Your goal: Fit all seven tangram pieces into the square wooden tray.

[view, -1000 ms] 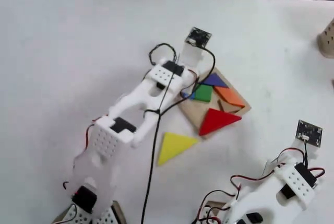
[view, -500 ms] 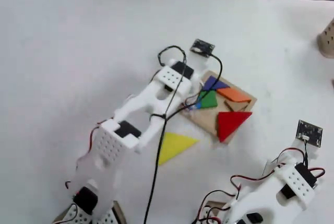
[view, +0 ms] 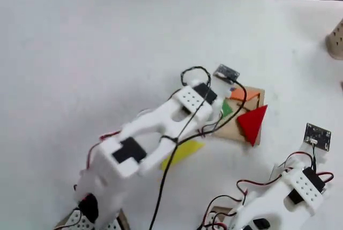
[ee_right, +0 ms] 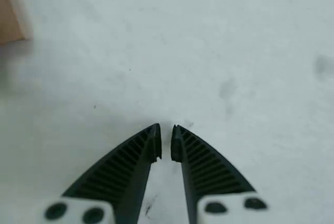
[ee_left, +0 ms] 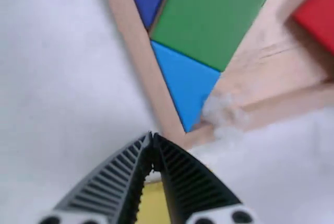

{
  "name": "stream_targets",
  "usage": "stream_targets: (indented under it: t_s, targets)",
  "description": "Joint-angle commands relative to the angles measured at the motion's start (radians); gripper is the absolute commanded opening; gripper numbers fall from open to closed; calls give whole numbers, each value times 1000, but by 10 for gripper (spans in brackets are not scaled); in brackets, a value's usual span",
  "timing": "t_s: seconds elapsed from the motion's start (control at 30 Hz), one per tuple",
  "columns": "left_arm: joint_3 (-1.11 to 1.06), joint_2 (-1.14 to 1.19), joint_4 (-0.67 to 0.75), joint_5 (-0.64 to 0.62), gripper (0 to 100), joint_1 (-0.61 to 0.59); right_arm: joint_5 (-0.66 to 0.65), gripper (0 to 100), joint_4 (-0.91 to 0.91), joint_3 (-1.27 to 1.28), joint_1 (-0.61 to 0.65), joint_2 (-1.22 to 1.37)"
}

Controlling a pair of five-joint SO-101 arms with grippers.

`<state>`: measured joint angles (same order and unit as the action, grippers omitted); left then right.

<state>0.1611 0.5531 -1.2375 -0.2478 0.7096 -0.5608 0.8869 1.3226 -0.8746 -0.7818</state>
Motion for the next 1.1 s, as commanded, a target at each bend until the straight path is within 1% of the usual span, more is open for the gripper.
stream_targets:
  t_s: [0.0, 0.1, 0.27, 0.37, 0.43, 0.5, 0.57, 0.8, 0.9, 0.97, 1.07]
  targets:
    - [-212, -334, 114, -5, 22, -71, -6, 38, 1, -5, 7, -35]
    - [-374, -504, 198, 0, 23, -147, -5, 38, 1, -5, 7, -35]
    - [-641, -705, 370, 133, 23, -280, -5, 40, 1, -6, 7, -35]
    - [-787, -763, 505, 137, 23, -374, -5, 41, 1, -18, 13, -30]
    - [-852, -771, 600, 137, 23, -441, -5, 41, 1, -25, 54, -24]
    - [-876, -771, 652, 137, 23, -501, -5, 39, 7, -26, 96, -24]
    - [-878, -771, 660, 135, 23, -556, -3, 38, 5, -28, 125, -24]
    - [-881, -769, 664, 132, 23, -699, 98, 38, 8, -107, 211, -22]
    - [-879, -769, 664, 68, 23, -754, 138, 38, 36, -173, 231, -22]
    - [-878, -769, 664, 37, 23, -777, 166, 38, 82, -224, 249, -22]
    - [-882, -769, 664, 35, 24, -779, 206, 38, 125, -272, 298, -21]
